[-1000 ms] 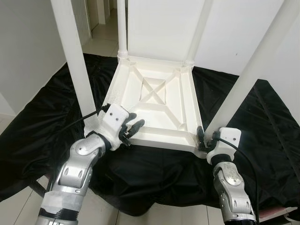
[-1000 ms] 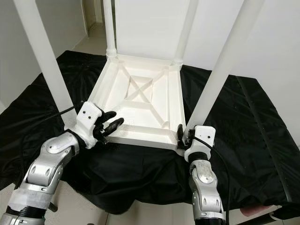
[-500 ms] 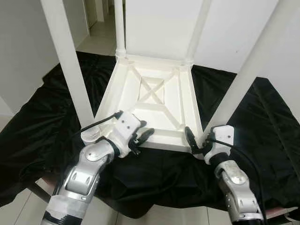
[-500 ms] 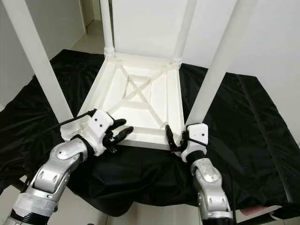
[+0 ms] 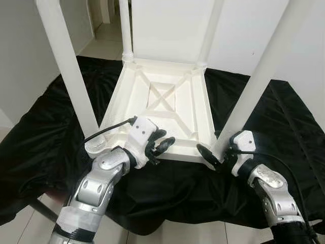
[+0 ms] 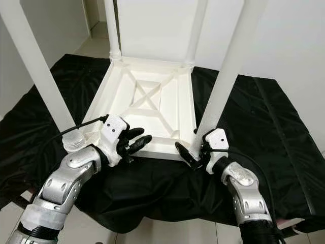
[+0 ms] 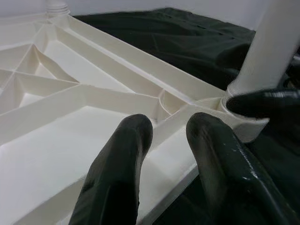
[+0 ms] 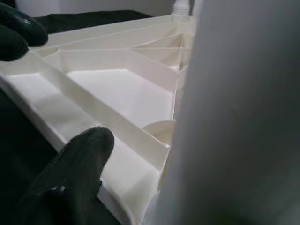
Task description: Building children table
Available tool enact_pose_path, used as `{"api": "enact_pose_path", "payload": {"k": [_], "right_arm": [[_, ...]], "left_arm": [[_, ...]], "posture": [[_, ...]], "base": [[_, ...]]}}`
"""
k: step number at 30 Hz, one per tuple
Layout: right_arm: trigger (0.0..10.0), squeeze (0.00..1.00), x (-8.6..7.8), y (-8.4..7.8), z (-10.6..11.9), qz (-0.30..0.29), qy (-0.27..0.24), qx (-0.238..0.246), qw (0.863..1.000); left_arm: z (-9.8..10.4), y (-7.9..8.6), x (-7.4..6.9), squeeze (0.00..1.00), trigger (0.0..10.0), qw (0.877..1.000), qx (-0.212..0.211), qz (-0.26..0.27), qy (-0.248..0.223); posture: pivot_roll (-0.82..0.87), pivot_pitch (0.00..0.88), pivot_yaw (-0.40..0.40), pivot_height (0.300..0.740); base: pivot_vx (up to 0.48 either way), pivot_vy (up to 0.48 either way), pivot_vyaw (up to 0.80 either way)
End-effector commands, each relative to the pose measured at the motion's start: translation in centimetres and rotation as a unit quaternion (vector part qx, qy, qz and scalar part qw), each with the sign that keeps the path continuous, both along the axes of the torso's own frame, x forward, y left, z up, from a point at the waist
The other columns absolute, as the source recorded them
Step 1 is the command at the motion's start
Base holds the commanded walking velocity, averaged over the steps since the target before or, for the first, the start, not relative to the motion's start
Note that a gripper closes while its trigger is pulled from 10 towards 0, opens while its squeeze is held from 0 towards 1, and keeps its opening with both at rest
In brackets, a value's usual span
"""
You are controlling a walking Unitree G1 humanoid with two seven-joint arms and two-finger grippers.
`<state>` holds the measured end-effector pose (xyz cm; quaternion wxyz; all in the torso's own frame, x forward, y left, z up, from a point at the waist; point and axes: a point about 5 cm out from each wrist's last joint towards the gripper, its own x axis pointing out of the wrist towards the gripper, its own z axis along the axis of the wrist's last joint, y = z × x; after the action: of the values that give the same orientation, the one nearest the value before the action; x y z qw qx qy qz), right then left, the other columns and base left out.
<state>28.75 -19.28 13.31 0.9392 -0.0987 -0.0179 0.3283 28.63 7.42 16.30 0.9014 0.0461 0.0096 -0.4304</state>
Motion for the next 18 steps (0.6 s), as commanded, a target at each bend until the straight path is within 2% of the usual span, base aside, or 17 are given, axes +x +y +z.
{"api": "enact_pose_path", "payload": {"k": [1, 2, 3, 4, 5, 11, 12, 13, 14, 17, 18], "right_arm": [[4.2, 0.00, 0.6, 0.2, -0.7, 0.024, 0.023, -0.008, 0.999], [4.2, 0.00, 0.6, 0.2, -0.7, 0.024, 0.023, -0.008, 0.999], [0.5, 0.00, 0.8, 0.0, -0.7, 0.027, 0.025, -0.009, 0.999], [0.5, 0.00, 0.8, 0.0, -0.7, 0.027, 0.025, -0.009, 0.999], [0.0, 0.00, 0.9, -0.2, -0.7, 0.028, 0.028, -0.011, 0.999], [0.0, 0.00, 1.0, -0.8, -0.8, 0.019, 0.035, -0.007, 0.999], [1.6, 0.00, 0.9, -0.9, -1.0, 0.014, 0.039, 0.006, 0.999], [1.6, 0.00, 0.9, -0.9, -1.0, 0.014, 0.039, 0.006, 0.999], [10.0, 0.00, 0.8, -0.9, -1.0, 0.004, 0.041, 0.016, 0.999], [10.0, 0.00, 0.8, -0.9, -1.1, -0.008, 0.038, 0.030, 0.999], [10.0, 0.00, 0.8, -0.8, -1.0, -0.030, 0.030, 0.044, 0.998]], "left_arm": [[-0.6, -1.1, -0.4, 0.00, 10.0, 0.998, 0.018, -0.052, 0.005], [-0.6, -1.1, -0.4, 0.00, 10.0, 0.998, 0.018, -0.052, 0.005], [-0.6, -1.5, -0.6, 0.00, 10.0, 0.998, 0.022, -0.061, 0.001], [-0.6, -1.5, -0.6, 0.00, 10.0, 0.998, 0.022, -0.061, 0.001], [-0.6, -1.8, -0.7, 0.00, 10.0, 0.997, 0.025, -0.068, -0.002], [-0.9, -2.2, -1.2, 0.00, 10.0, 0.996, 0.028, -0.081, -0.004], [-1.0, -2.2, -1.3, 0.00, 10.0, 0.996, 0.034, -0.080, -0.006], [-1.0, -2.2, -1.3, 0.00, 10.0, 0.996, 0.034, -0.080, -0.006], [-1.1, -2.2, -1.3, 0.00, 10.0, 0.996, 0.037, -0.080, -0.007], [-1.2, -2.1, -1.3, 0.00, 10.0, 0.996, 0.041, -0.076, -0.007], [-1.2, -1.9, -1.3, 0.00, 10.0, 0.996, 0.044, -0.070, -0.011]], "posture": [[0.02, 0.028, -0.028, 0.740], [0.02, 0.028, -0.028, 0.740], [0.02, 0.024, -0.029, 0.740], [0.02, 0.024, -0.029, 0.740], [0.02, 0.021, -0.028, 0.740], [0.02, 0.018, -0.032, 0.740], [0.02, 0.015, -0.037, 0.740], [0.02, 0.015, -0.037, 0.740], [0.02, 0.015, -0.037, 0.740], [0.02, 0.015, -0.037, 0.740], [0.03, 0.011, -0.043, 0.740]], "base": [[0.000, 0.000, 0.00], [0.000, 0.000, 0.00], [0.000, 0.000, 0.00], [0.000, 0.000, 0.00], [0.000, 0.000, 0.00], [0.000, 0.000, 0.00], [0.000, 0.000, 0.00], [0.000, 0.000, 0.00], [0.000, 0.000, 0.00], [0.000, 0.000, 0.00], [0.000, 0.000, 0.00]]}}
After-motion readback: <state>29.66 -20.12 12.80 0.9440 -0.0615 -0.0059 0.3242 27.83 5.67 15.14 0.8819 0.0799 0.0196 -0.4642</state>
